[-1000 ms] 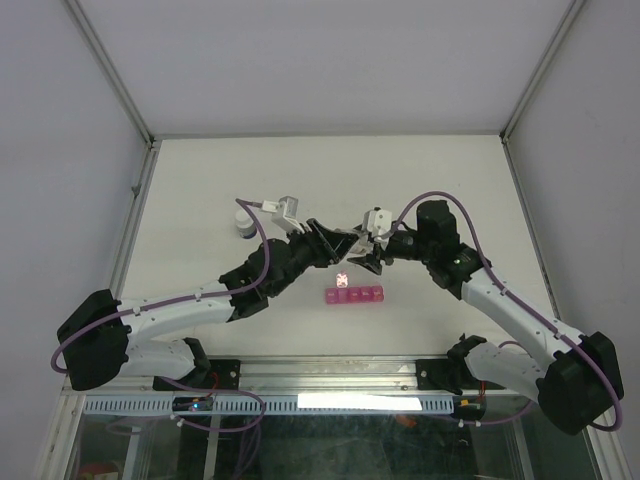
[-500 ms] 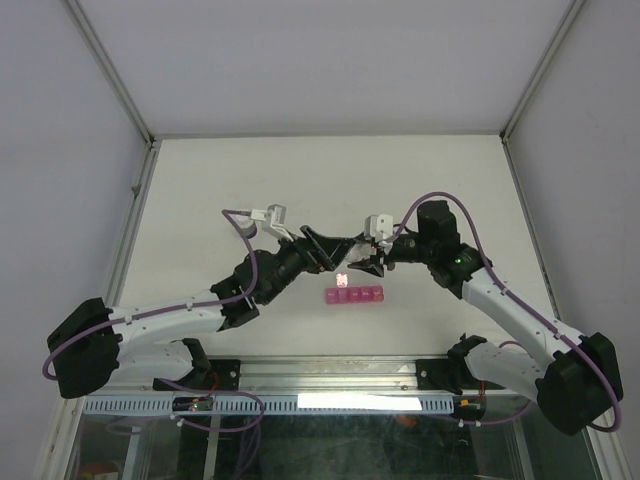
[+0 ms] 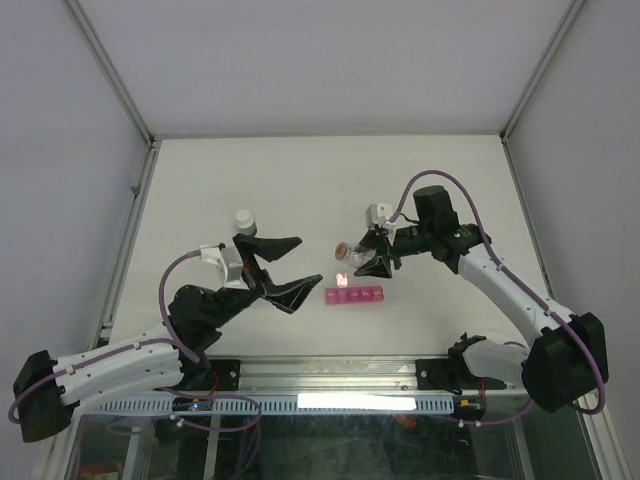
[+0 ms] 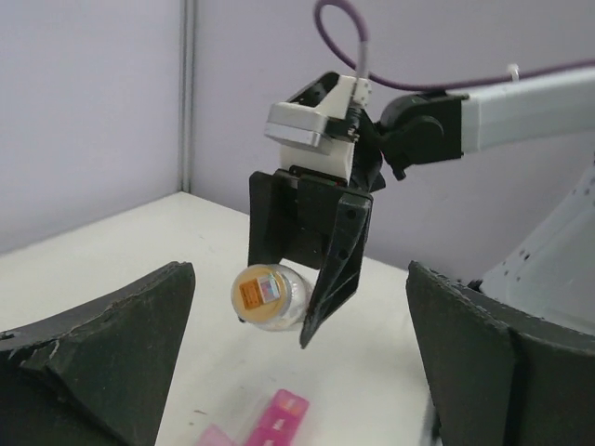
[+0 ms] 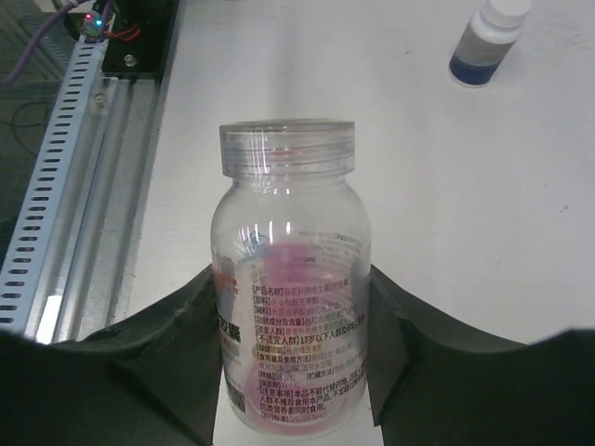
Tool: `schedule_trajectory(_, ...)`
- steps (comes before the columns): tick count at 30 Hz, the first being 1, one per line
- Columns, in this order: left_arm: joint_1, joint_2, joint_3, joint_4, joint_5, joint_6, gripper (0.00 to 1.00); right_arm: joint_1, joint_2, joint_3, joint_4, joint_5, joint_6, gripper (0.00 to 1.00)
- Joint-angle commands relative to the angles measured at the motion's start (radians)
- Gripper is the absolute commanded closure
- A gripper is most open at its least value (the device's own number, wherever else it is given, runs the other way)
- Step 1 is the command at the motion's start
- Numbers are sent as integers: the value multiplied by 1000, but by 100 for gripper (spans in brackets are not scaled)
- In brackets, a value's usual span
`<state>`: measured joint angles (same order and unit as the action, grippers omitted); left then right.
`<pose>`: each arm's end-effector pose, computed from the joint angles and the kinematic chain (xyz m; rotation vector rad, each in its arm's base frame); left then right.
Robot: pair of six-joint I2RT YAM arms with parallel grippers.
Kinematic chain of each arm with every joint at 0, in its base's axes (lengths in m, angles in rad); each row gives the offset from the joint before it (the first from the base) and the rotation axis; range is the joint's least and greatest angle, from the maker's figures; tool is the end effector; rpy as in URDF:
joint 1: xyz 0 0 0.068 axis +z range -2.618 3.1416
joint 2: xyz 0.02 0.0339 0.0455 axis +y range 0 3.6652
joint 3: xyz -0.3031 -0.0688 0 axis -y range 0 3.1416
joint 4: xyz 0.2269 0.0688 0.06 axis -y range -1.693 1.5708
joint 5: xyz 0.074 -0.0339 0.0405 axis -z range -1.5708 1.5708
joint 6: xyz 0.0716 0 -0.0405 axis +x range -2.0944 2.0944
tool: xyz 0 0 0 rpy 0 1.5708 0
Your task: Sort the pills into containers
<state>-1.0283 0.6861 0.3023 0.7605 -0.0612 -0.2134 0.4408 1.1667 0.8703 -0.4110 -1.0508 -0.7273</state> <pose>0.0831 -0.1293 0.3297 0.4474 1.1797 -1.0472 0.1712 0.1495 0.3121 -1.5225 1.3509 0.9991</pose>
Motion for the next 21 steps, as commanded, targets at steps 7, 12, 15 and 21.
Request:
schedule_trajectory(7,12,32,41,-160,310,406,1,-5,36,54,-156,-77,-124,100)
schedule_trajectory(12,67,96,91,-230,415,455,4,-5,48,57,-182,-63,-161,100)
schedule_trajectory(15,126,151,125,-261,495,457,21,-5,54,62,-189,-59,-161,100)
schedule_trajectory(21,158,286,201,-263,543,462,24,-2,61,64,-193,-52,-168,100)
